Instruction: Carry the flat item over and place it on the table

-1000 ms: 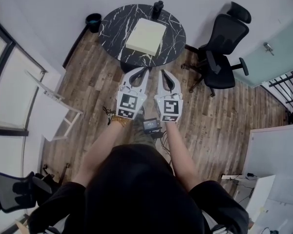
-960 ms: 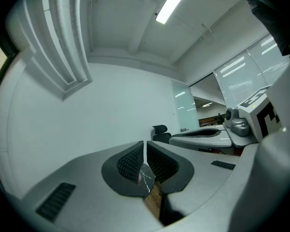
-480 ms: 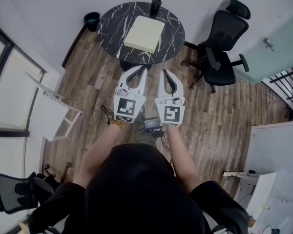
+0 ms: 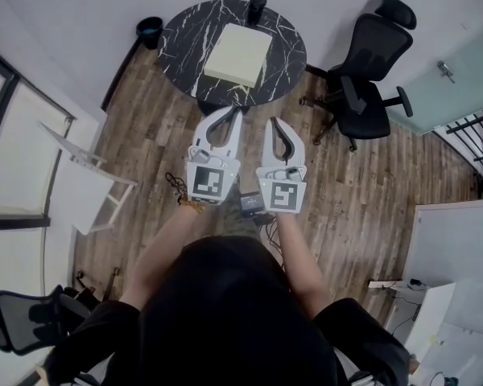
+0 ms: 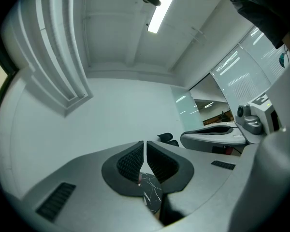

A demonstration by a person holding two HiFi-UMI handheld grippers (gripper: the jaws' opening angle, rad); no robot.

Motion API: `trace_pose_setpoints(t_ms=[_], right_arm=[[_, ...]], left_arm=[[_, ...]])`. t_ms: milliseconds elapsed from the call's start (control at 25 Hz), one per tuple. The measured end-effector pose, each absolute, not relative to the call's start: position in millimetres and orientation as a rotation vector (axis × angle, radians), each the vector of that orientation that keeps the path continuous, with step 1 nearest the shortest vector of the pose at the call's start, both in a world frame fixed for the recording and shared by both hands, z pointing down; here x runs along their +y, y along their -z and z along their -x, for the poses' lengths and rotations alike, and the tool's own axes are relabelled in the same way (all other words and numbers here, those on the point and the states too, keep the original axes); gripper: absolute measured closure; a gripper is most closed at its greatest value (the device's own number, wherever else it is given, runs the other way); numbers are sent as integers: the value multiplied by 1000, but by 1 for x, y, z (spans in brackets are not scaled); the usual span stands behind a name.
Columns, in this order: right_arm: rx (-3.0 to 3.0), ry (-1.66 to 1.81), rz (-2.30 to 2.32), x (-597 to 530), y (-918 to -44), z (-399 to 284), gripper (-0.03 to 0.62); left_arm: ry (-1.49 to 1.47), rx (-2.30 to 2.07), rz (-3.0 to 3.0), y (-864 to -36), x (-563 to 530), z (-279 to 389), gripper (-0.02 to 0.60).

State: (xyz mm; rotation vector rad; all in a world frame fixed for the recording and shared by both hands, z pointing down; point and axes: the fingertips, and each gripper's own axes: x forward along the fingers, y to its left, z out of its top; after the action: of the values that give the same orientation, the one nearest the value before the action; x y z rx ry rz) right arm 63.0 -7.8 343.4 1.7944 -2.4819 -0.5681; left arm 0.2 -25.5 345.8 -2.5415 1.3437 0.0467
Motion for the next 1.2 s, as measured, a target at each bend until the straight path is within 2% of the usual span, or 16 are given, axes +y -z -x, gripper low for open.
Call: trace_pose_setpoints(t_ms=[600,1200], right_arm=[[-2489,566,-1769,-91,-335,-67,594],[-2494,574,-1756,-173,-328,-91,595]], left_arm=[[-109,1454,2604,-334,-103,1,566],[-61,1470,2611,-329,-184,-27,566]])
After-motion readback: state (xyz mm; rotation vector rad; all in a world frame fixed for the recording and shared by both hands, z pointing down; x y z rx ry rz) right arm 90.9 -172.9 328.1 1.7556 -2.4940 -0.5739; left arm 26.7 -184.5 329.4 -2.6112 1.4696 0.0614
